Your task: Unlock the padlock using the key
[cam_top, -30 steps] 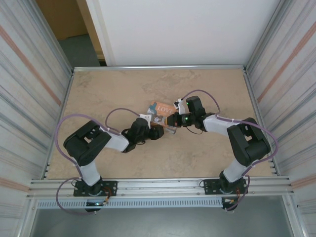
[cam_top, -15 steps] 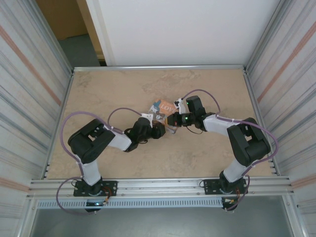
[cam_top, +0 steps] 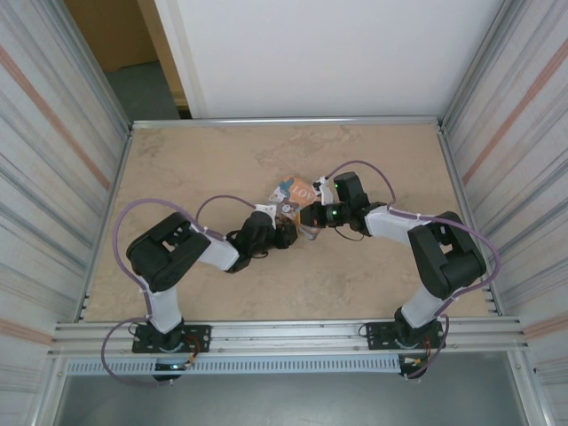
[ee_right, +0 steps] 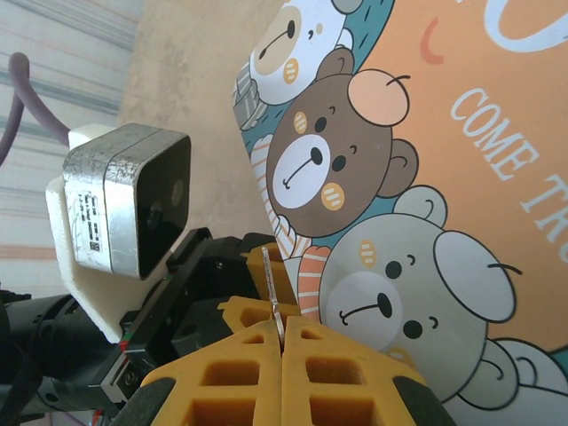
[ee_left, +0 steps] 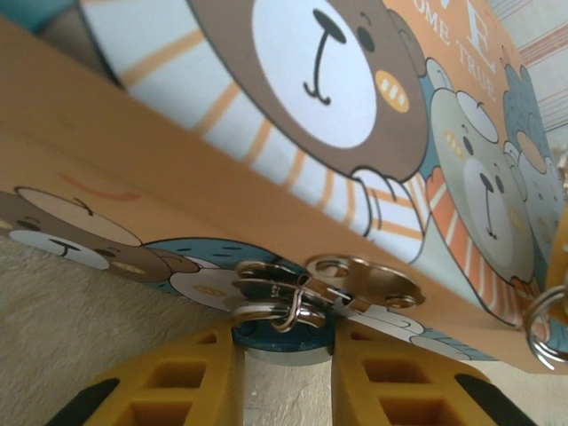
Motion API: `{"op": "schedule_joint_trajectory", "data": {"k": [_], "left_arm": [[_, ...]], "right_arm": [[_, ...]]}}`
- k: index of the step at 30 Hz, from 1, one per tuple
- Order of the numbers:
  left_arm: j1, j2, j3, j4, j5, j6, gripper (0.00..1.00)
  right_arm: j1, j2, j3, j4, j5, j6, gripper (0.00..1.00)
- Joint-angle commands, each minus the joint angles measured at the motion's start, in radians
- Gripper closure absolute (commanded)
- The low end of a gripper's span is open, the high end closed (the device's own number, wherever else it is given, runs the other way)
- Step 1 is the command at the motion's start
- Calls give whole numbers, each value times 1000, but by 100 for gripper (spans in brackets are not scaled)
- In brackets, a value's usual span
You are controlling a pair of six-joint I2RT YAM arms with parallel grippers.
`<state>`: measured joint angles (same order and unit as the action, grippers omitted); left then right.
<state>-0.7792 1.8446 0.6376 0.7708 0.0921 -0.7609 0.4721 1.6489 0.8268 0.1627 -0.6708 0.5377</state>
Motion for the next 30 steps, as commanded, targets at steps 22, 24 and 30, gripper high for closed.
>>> {"op": "schedule_joint_trajectory", "data": {"k": [22, 24, 30], "left_arm": [[-33, -250, 88, -422, 85, -78, 81], [-33, -264, 114, -479, 107, -80, 81], [-32, -300, 155, -573, 139, -102, 81]], "right_arm": [[5, -458, -129, -361, 122, -169, 100], [33, -508, -163, -374, 168, -173, 100], [149, -605, -261, -354, 328, -167, 100]]}}
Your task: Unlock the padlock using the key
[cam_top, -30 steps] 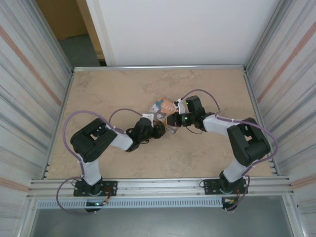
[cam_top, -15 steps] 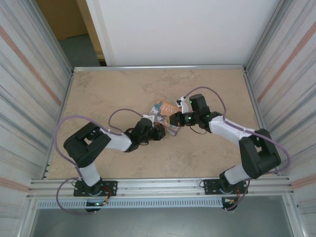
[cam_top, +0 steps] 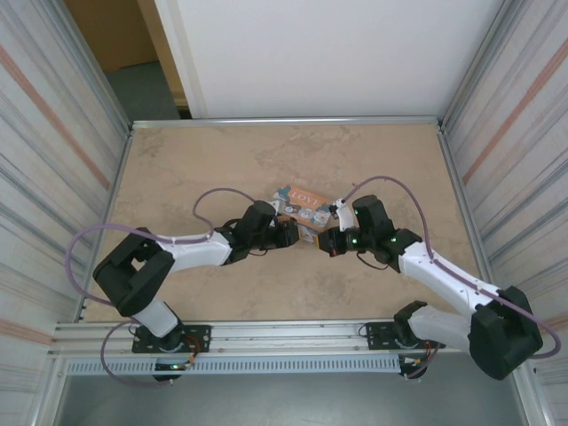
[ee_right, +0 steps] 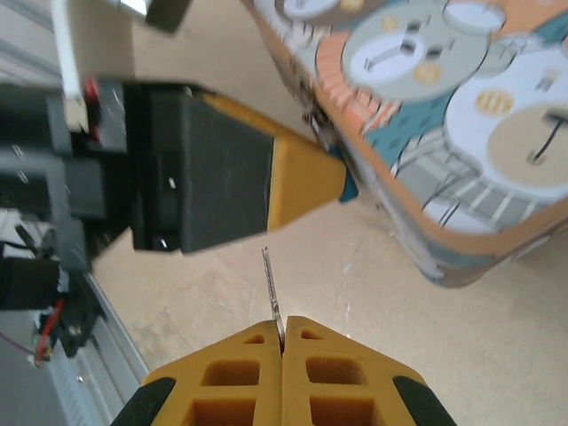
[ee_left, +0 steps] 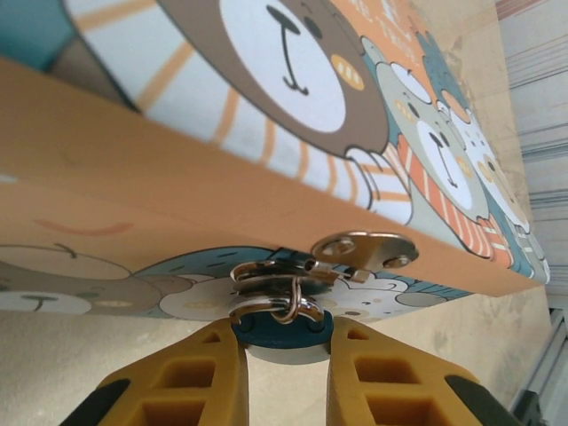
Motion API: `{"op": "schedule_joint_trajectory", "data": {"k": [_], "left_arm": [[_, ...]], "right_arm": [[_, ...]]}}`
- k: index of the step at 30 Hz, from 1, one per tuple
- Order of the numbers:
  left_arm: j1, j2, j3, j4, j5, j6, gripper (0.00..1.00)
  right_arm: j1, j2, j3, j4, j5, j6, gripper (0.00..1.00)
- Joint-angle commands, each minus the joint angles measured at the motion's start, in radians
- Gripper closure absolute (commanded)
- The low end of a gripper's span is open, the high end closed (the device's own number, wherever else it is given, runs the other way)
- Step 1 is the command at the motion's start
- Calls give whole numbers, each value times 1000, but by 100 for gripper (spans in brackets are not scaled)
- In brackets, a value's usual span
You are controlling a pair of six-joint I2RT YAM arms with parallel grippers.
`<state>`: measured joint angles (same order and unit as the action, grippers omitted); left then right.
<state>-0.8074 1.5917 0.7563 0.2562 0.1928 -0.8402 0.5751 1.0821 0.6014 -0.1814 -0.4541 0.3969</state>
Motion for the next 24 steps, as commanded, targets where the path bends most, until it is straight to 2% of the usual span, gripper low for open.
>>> {"op": "schedule_joint_trajectory", "data": {"k": [1, 11, 24], "left_arm": [[-4, -51, 39, -62, 44, -28, 81], [-4, -70, 72, -104, 82, -73, 82], [-4, -67, 76, -108, 93, -118, 84]], "right_arm": [[67, -46, -50, -1, 134, -24, 100], [224, -88, -194, 142, 356, -19, 100], [351, -57, -226, 252, 542, -67, 100]]}}
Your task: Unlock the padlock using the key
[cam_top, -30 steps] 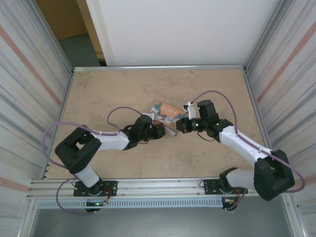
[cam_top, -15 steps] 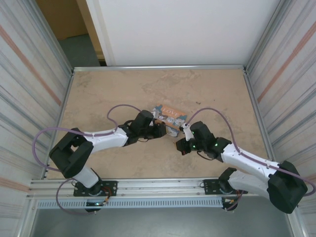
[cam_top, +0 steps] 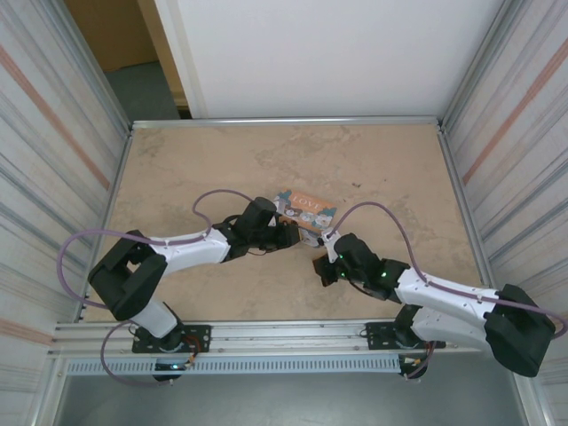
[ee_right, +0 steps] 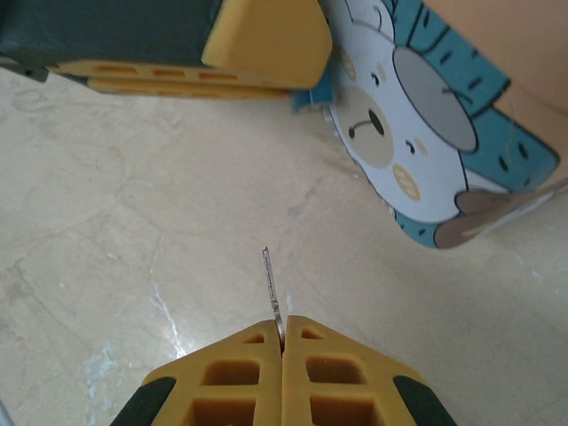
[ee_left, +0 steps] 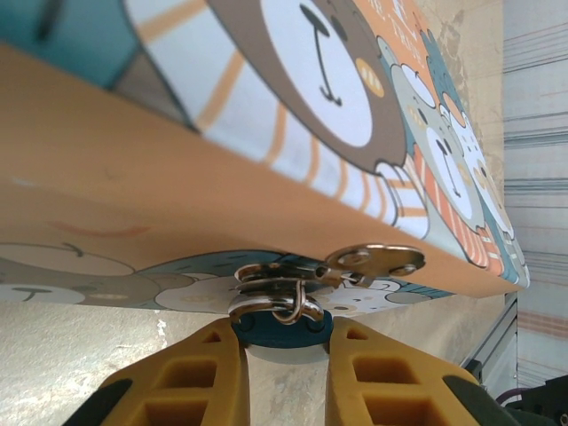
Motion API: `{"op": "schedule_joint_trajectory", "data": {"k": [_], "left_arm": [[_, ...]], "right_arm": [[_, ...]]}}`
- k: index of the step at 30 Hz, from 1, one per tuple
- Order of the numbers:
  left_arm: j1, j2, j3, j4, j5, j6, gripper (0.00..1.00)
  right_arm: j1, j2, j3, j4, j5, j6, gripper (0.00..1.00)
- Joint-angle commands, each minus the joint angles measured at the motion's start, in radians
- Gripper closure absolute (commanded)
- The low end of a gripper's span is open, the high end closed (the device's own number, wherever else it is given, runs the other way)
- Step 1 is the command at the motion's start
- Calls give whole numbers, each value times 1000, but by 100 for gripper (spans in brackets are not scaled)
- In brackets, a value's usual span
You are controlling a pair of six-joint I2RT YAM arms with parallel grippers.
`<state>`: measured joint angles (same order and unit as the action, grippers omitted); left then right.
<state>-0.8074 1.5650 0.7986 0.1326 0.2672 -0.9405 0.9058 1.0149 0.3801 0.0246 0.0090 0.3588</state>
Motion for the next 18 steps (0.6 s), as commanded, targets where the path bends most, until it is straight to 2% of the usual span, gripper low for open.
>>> {"op": "schedule_joint_trajectory", "data": {"k": [1, 6, 18], "left_arm": [[-4, -39, 35, 16, 20, -19, 84], [-5, -40, 40, 12, 26, -26, 84], [-6, -43, 46, 13, 27, -27, 84]], "right_arm": [[28, 16, -6, 57, 94, -31, 100], [51, 52, -7, 100, 158, -31, 100], [54, 119, 3, 175, 165, -40, 100]]}}
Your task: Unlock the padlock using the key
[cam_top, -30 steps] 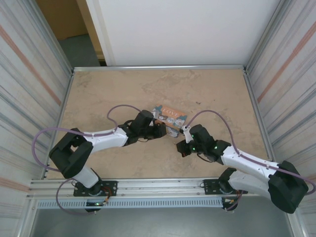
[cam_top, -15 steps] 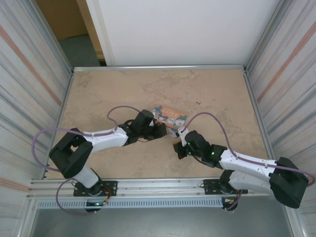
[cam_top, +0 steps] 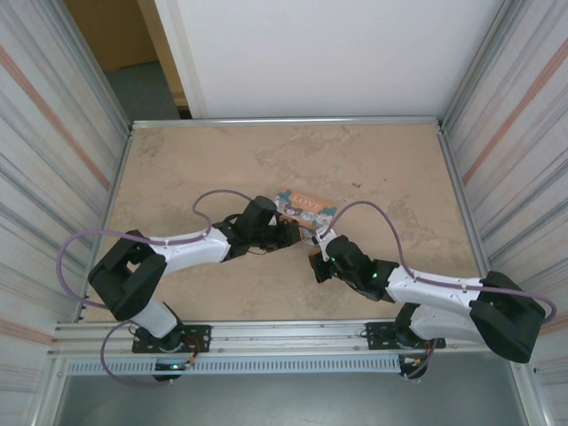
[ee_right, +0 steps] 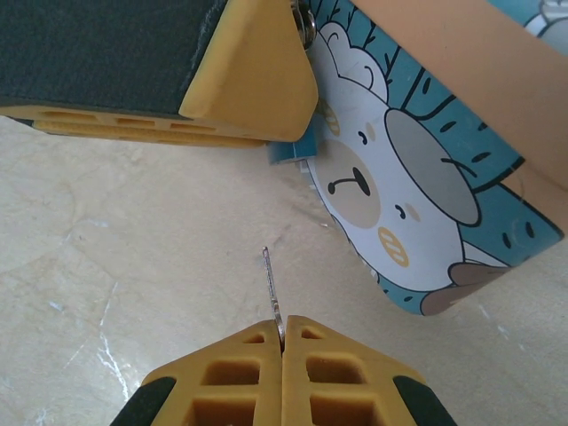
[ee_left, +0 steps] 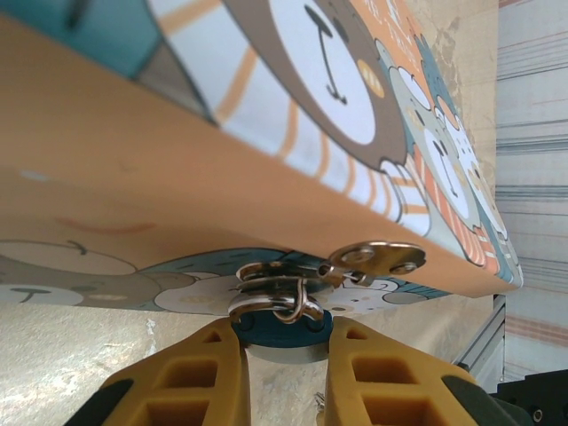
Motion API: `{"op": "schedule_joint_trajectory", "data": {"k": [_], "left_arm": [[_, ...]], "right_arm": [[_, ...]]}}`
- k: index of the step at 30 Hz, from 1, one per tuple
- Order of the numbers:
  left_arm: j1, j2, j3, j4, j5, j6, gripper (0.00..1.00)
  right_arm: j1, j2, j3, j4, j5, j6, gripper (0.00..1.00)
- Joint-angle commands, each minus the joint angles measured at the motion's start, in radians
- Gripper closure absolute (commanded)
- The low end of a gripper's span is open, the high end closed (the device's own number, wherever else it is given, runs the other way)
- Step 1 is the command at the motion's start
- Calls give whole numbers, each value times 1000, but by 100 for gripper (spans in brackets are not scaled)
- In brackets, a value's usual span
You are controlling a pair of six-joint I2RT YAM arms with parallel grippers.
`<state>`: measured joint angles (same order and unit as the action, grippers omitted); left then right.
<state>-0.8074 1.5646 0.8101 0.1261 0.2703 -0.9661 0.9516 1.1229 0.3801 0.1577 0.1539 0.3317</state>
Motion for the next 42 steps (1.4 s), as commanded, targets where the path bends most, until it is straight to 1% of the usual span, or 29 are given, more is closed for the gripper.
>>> {"op": "schedule_joint_trajectory", "data": {"k": [1, 14, 25, 42], "left_arm": [[-6, -43, 35, 20, 22, -2, 84], [-9, -49, 34, 27, 22, -9, 84], [-13, -48, 40, 32, 24, -6, 84], [-16, -32, 51, 32, 39, -2, 84]], "right_arm": [[9, 16, 5, 50, 19, -14, 100], [-7, 54, 5, 104, 27, -25, 100], [-57, 93, 5, 153, -2, -26, 100], [-79, 123, 15, 183, -28, -36, 100]]}}
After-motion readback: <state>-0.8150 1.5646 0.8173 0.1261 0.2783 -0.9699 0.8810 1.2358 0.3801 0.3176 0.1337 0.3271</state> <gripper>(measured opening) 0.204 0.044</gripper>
